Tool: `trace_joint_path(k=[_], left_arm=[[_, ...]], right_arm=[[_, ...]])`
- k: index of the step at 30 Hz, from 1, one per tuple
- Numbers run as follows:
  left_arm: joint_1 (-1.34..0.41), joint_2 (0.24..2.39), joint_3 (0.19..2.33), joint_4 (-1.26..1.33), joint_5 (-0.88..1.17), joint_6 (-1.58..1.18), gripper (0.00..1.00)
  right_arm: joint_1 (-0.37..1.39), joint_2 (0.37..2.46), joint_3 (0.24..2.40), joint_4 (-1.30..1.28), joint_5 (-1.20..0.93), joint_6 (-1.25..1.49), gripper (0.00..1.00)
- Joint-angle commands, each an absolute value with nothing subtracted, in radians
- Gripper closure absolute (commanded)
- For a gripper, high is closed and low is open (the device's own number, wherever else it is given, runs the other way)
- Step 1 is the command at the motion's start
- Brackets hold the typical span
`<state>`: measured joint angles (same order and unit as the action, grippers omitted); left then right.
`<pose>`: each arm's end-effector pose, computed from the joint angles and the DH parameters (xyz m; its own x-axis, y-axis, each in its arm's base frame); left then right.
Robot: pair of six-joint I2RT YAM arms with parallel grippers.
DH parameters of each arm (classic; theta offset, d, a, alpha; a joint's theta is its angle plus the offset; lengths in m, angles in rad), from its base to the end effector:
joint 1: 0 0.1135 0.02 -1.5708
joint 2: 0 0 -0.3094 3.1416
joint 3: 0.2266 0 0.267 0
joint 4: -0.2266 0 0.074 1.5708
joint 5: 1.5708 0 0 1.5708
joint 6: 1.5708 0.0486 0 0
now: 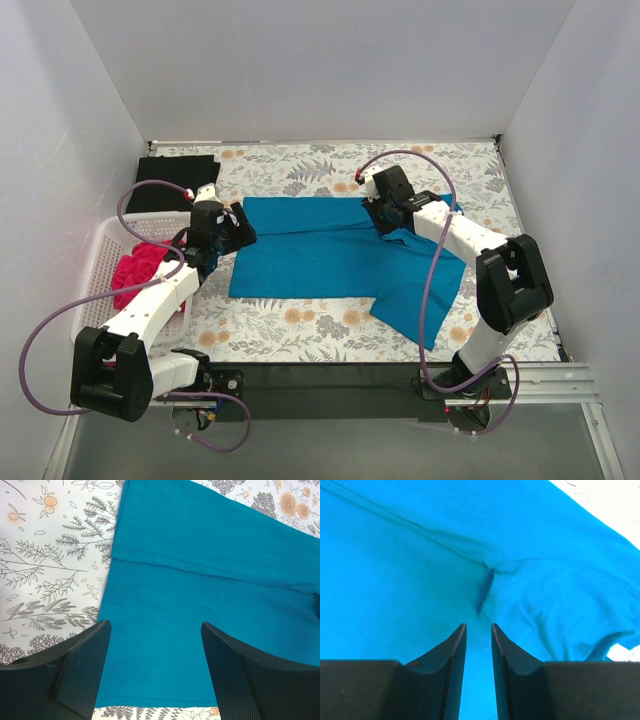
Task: Fold and stack the t-shirts
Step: Fold the tshirt
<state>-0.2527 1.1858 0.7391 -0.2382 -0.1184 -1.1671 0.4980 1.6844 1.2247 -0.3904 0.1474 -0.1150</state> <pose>0.2523 -0.0592 0.2646 -0.3875 -0.8431 -0.3730 -0.5005 0.5321 -0.6829 0.3508 0.1826 0.2675 -0.6113 -0.4615 -0.6429 -0.4605 0.8681 -0.1853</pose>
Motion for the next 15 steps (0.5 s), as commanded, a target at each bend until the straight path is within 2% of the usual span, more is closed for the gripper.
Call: trace_joint_path(k=[1, 15], left_arm=[[-0.258, 1.173, 0.747, -0.225, -0.114, -1.155, 0.28], [-0.258, 1.181, 0.747, -0.225, -0.098, -1.155, 0.29]], right_arm=[[0.503, 1.716, 1.218, -0.330, 0.175, -0.143, 0.68], [0.514, 1.841, 1.250, -0.330, 0.273, -0.035, 0.67]])
